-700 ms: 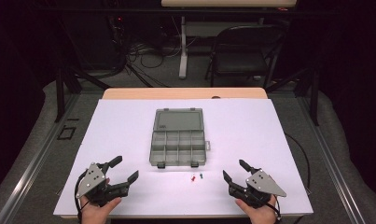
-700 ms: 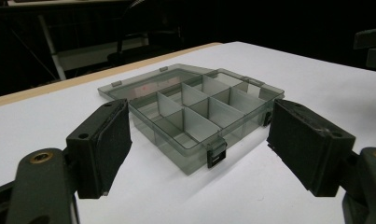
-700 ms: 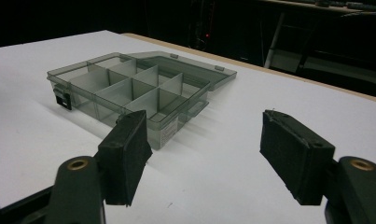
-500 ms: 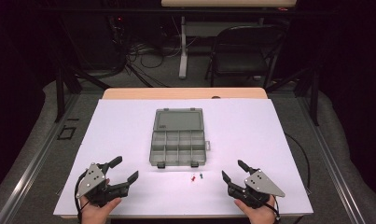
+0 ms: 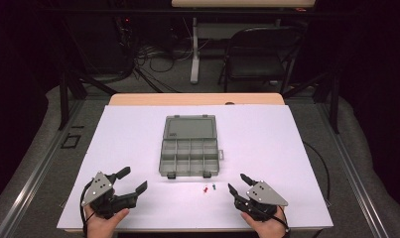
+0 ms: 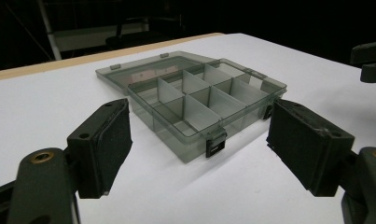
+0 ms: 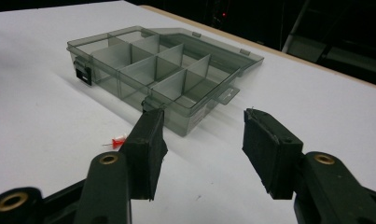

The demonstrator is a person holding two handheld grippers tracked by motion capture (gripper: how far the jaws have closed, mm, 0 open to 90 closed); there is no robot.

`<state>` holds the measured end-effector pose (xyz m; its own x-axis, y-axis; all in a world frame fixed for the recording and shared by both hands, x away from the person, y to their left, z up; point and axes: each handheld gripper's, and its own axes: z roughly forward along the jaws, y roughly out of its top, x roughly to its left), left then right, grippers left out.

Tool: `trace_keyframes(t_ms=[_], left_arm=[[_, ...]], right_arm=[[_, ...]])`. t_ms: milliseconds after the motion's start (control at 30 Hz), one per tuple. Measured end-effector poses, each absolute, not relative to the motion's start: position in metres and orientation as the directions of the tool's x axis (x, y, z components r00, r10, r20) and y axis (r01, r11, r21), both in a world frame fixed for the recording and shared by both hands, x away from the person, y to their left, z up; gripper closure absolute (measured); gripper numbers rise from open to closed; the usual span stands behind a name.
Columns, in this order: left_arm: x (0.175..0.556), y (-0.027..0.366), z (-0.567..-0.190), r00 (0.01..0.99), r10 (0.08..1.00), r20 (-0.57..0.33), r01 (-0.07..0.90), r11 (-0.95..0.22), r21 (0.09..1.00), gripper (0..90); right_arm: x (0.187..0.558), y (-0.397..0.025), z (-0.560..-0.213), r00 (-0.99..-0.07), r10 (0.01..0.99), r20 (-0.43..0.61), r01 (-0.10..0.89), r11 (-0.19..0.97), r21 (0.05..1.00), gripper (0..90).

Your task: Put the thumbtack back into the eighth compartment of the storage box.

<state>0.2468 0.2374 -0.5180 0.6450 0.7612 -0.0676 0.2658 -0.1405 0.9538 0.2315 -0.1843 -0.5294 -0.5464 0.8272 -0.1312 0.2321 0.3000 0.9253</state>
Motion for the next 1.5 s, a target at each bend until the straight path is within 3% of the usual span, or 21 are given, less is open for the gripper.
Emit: trace_keyframes(t_ms=[667,1133,1500], left_arm=[[0.248,0.233,-0.521,0.654,0.754,-0.06,0.281,-0.169,0.945,21.3],[0.248,0.232,-0.522,0.661,0.748,-0.062,0.286,-0.174,0.942,21.3],[0.249,0.233,-0.523,0.657,0.751,-0.07,0.304,-0.179,0.936,21.6]], right_arm=[[0.255,-0.155,-0.533,-0.583,0.813,-0.009,0.371,0.276,0.886,46.6],[0.271,-0.138,-0.547,-0.577,0.816,0.017,0.464,0.311,0.829,65.2],[0.281,-0.129,-0.559,-0.586,0.81,0.029,0.518,0.346,0.782,71.9]])
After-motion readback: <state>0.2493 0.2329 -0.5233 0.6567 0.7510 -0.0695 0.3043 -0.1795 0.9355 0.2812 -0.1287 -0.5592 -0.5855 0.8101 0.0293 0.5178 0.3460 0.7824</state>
